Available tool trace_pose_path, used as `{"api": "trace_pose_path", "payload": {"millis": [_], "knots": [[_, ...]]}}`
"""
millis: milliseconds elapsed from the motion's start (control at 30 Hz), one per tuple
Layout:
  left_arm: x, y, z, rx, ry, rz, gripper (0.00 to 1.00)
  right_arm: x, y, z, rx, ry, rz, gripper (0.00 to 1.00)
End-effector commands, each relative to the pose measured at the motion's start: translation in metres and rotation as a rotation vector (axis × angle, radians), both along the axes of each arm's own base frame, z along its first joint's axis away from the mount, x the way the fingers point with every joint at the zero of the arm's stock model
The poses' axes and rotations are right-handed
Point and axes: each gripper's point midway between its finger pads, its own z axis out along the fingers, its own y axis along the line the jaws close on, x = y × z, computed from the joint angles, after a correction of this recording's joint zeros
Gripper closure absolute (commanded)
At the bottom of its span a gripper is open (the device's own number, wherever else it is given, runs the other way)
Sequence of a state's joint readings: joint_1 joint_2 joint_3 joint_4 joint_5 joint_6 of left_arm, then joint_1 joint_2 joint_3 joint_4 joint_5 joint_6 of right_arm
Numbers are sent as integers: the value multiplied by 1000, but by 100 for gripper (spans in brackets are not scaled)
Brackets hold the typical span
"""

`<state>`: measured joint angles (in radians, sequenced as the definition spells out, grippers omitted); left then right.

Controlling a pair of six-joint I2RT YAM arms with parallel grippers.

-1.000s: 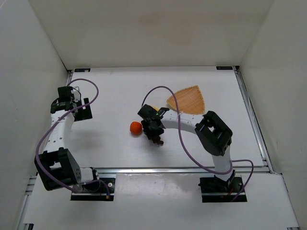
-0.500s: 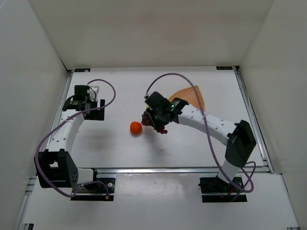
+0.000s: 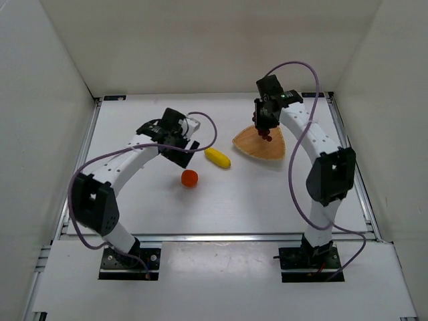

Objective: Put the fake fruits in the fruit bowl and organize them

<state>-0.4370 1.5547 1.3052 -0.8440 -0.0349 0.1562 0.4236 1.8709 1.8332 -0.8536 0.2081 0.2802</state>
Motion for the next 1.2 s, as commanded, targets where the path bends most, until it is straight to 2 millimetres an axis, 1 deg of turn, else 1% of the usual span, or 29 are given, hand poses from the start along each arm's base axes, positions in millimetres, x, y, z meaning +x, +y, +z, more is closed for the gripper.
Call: {"api": "trace_pose_path", "payload": {"millis": [0, 33, 67, 100, 133, 167, 200, 233, 267, 300, 367, 400, 433, 500, 533, 567, 600, 633, 667, 700, 733, 833, 867, 900, 967, 1000, 1033, 1133, 1167], "knots": [[-9, -36, -4, 15, 55, -109, 0, 6, -15, -33, -71, 107, -12, 73], [-9, -44, -15, 34, 81, -137, 0, 12, -22, -43, -91, 127, -32, 68], [-11, -52, -16, 56, 82, -160, 0, 14, -21, -49, -90, 136, -40, 66], [-13, -55, -23, 74, 93, -169, 0, 14, -27, -56, -93, 161, -61, 61], [-14, -58, -26, 90, 102, -178, 0, 17, -30, -57, -84, 166, -69, 56], [-15, -60, -36, 115, 121, -187, 0, 15, -30, -58, -80, 175, -81, 45], [-15, -60, -40, 121, 132, -187, 0, 14, -35, -61, -73, 189, -89, 39], [-18, -59, -44, 132, 150, -187, 0, 16, -40, -61, -65, 191, -113, 34], [-18, -59, -46, 137, 160, -187, 0, 13, -40, -60, -60, 192, -122, 22], [-18, -58, -50, 144, 171, -187, 0, 11, -43, -61, -51, 201, -125, 18], [-24, -62, -54, 127, 204, -201, 0, 7, -45, -50, -41, 176, -125, 11], [-27, -61, -58, 127, 217, -213, 0, 5, -45, -49, -38, 170, -125, 11], [-27, -61, -62, 133, 228, -213, 0, 1, -46, -39, -30, 150, -125, 10], [-33, -62, -74, 153, 260, -224, 0, 1, -48, -30, -20, 118, -138, 10], [-32, -60, -78, 167, 265, -220, 0, -2, -48, -20, -5, 99, -148, 10], [-33, -60, -81, 169, 274, -211, 0, -6, -49, -19, 0, 99, -156, 10], [-33, -60, -84, 174, 282, -211, 2, -4, -49, -12, 9, 77, -156, 10], [-32, -60, -88, 176, 286, -211, 5, -9, -50, -5, 21, 63, -163, 10], [-32, -60, -88, 176, 286, -211, 8, -10, -50, 1, 27, 49, -163, 10], [-30, -62, -89, 176, 286, -211, 13, -13, -51, -1, 26, 50, -163, 10], [-30, -62, -89, 176, 286, -211, 21, -17, -52, 7, 38, 34, -170, 10], [-36, -57, -92, 196, 315, -220, 32, -24, -59, 16, 31, 4, -182, 8], [-37, -59, -92, 189, 320, -223, 42, -24, -59, 18, 36, -8, -182, 8], [-37, -59, -92, 189, 320, -223, 47, -26, -59, 26, 44, -26, -182, 8], [-37, -59, -92, 189, 320, -223, 57, -30, -60, 22, 44, -14, -189, 8], [-34, -60, -85, 181, 305, -223, 60, -32, -61, 27, 49, -25, -189, 8], [-34, -60, -79, 178, 301, -223, 60, -35, -60, 29, 58, -27, -184, 8], [-21, -69, -51, 166, 230, -212, 60, -41, -64, 30, 80, -31, -203, 8], [-9, -80, -29, 149, 154, -218, 60, -42, -64, 31, 85, -40, -203, 8]]}}
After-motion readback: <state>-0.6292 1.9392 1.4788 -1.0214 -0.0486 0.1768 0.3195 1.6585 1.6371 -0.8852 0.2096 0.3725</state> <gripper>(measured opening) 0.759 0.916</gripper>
